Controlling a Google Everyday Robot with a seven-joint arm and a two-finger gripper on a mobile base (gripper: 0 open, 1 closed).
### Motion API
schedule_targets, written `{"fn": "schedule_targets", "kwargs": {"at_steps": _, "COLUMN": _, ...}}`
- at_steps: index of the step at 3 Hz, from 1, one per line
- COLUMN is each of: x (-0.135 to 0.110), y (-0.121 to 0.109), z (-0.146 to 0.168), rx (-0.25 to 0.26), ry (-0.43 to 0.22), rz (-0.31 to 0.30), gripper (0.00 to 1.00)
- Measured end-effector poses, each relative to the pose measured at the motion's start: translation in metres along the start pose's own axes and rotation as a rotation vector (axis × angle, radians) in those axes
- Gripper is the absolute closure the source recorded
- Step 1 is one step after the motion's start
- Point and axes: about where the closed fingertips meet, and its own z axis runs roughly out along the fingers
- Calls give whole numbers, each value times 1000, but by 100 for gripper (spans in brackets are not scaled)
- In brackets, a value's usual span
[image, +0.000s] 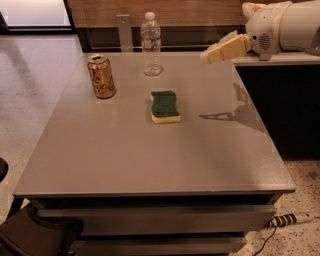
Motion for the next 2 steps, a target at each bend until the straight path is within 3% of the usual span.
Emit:
{"fn": "schedule_targets", "kwargs": {"at_steps": 1, "x": -18, "y": -2, "z": 23, "rx": -45, "ry": -102, "rz": 40, "gripper": 0}}
{"fn": "schedule_targets", "kwargs": {"at_steps": 2, "x": -18, "y": -1, "z": 29, "rx": -48, "ry": -98, "rz": 38, "gripper": 0}}
